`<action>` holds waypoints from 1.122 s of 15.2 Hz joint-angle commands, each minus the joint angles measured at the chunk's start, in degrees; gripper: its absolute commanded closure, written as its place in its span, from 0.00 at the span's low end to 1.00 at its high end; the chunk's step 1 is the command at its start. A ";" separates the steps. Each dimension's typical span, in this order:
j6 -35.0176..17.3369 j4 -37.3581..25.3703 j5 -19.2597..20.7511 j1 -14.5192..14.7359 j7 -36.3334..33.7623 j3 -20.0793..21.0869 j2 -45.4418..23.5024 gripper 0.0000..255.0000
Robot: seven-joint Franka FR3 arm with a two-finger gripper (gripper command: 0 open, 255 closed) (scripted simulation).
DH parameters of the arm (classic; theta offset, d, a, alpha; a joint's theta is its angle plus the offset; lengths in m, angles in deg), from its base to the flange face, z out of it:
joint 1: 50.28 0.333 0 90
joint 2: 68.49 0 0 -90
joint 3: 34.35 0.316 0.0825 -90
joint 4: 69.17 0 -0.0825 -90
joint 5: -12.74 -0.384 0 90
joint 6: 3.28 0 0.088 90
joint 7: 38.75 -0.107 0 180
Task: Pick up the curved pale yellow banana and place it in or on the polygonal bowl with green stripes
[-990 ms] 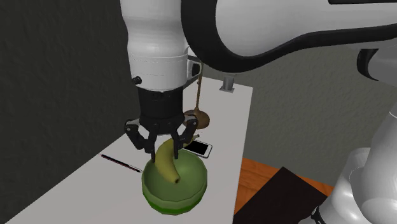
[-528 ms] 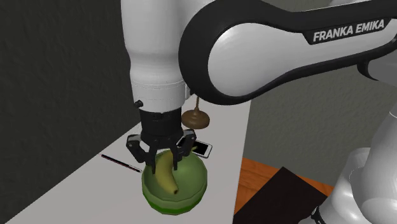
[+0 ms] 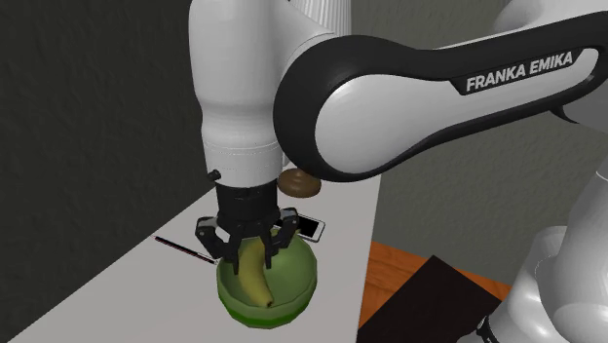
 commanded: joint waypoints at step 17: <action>7.34 -7.58 0.10 0.31 -0.04 0.20 -0.30 0.00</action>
